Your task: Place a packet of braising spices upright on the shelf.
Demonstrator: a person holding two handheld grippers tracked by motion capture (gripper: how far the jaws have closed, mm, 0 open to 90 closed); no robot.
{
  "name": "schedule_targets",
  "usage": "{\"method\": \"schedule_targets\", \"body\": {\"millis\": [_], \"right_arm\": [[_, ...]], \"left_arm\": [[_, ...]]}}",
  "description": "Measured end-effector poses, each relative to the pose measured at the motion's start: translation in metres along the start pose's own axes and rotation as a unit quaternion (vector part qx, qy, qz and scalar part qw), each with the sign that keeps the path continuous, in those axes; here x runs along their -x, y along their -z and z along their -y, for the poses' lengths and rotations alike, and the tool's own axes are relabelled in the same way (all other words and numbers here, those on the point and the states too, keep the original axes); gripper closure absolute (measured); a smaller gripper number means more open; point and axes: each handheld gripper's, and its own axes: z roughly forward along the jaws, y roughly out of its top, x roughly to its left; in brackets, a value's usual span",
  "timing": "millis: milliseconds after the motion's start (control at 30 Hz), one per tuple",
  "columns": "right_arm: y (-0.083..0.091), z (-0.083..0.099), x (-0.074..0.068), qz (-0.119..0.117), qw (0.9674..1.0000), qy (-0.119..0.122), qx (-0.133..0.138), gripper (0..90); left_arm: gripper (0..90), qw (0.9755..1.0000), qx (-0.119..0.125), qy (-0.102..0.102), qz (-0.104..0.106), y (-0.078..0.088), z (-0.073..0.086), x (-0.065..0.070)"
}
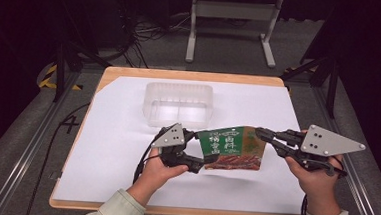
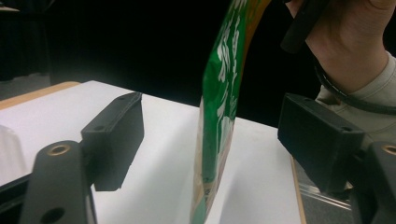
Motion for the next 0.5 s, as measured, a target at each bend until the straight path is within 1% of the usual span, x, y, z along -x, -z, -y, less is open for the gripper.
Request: {"method": "schedule_targets", "body": {"millis": [200,233,367,500], "right_arm": [[0.0,-0.001,-0.002,-0.004,1.0,0.0,0.005,90.0],[0.0,-0.001,-0.002,-0.004,1.0,0.0,0.006,90.0],[0.0,-0.001,-0.004,-0.006,1.0,0.0,0.007,90.0],[0.001,0.001,-0.006,-0.007,1.0,-0.003,0.006,90.0]], "left_arm": [[29.4,0.9999,0.004,0.012,0.005,-0.005,0.002,-0.002],[30.0,0.9999,0.005,0.01,0.006,-0.006,0.002,-0.003],[37.5,0.9998,0.016,-0.002,0.008,-0.011,0.002,-0.003],[46.5,0.9997,0.02,-0.004,0.016,-0.015,0.002,-0.004]]}}
